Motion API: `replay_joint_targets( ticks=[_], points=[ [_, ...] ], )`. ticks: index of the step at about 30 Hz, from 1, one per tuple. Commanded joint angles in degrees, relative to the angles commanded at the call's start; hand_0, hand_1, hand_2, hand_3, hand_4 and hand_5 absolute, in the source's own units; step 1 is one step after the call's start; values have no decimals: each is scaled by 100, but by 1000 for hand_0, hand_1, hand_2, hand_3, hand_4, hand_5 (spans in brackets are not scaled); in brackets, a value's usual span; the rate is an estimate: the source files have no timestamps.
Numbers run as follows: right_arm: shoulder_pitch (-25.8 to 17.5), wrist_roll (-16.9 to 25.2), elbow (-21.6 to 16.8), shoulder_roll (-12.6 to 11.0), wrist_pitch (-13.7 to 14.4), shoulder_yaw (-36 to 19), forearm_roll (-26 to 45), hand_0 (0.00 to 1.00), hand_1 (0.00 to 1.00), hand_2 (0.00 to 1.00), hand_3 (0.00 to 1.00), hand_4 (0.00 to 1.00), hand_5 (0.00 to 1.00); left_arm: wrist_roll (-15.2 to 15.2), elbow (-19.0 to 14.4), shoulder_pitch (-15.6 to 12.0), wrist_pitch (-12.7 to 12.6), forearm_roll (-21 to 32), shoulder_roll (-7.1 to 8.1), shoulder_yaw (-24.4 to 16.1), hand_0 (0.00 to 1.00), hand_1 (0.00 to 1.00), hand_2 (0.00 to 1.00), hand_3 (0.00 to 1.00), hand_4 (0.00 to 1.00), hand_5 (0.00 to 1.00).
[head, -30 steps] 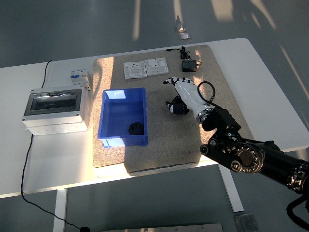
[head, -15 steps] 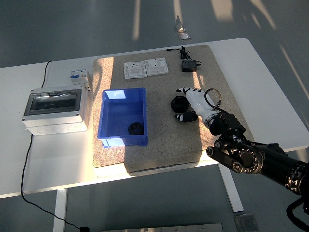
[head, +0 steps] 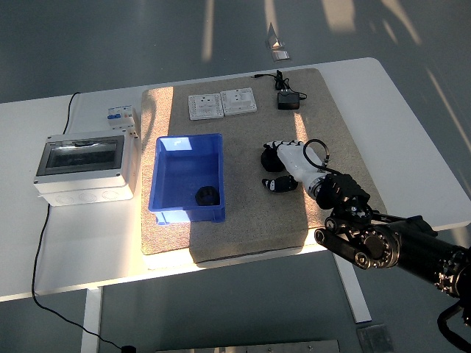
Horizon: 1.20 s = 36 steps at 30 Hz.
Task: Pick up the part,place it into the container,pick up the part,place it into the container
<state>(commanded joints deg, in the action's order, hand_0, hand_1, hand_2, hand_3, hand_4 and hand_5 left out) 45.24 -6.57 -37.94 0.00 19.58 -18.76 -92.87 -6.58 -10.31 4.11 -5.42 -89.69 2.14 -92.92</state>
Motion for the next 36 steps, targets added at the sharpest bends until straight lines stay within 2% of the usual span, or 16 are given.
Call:
replay_joint_targets(
  ticks=[4, 5, 10, 11, 16, 17, 20, 28, 29, 36],
  points=[
    [-37, 12, 4, 0, -106, -5, 54, 997, 892, 905, 858, 870, 235, 1, 0, -1, 4, -25, 1, -10, 708, 692, 716, 777, 817, 822],
    [-49, 6, 5, 0, -124, -8, 55, 959, 814, 818, 817, 798, 218, 2, 0, -2, 5, -31, 1, -13, 708, 691, 713, 775, 818, 827],
    [-127, -17, -71, 0, -173, -46, 39, 959, 814, 818, 817, 798, 218, 9, 0, -7, 3, -56, 1, -23, 708, 691, 713, 775, 818, 827],
    [-148, -19, -107, 0, -175, -62, 30, 914, 739, 715, 749, 698, 178, 12, 0, -10, 1, -54, 1, -22, 707, 690, 714, 775, 818, 829],
    [-265, 19, -338, 0, -120, -188, -33, 914, 739, 715, 749, 698, 178, 28, 0, -31, -8, -45, 0, -16, 707, 690, 714, 775, 818, 829],
    [-276, 41, -377, 0, -89, -217, -44, 897, 725, 673, 699, 666, 158, 30, 0, -32, -7, -57, 0, -21, 706, 688, 710, 772, 819, 830],
    [-288, 102, -434, -5, -2, -277, -45, 897, 725, 673, 699, 666, 158, 34, 0, -33, -6, -78, -2, -30, 706, 688, 710, 772, 819, 830],
    [-320, 240, -462, -28, 178, -344, 13, 885, 712, 660, 682, 658, 152, 39, 0, -29, -6, -99, -3, -46, 706, 687, 709, 772, 819, 831],
    [-323, 251, -459, -29, 197, -354, 15, 872, 701, 652, 676, 622, 132, 40, 0, -29, -6, -102, -3, -47, 703, 686, 708, 771, 818, 831],
    [-354, 286, -388, -43, 279, -410, 3, 857, 692, 641, 668, 605, 134, 48, 0, -24, -10, -122, -1, -59, 704, 686, 707, 771, 818, 833]
  ],
)
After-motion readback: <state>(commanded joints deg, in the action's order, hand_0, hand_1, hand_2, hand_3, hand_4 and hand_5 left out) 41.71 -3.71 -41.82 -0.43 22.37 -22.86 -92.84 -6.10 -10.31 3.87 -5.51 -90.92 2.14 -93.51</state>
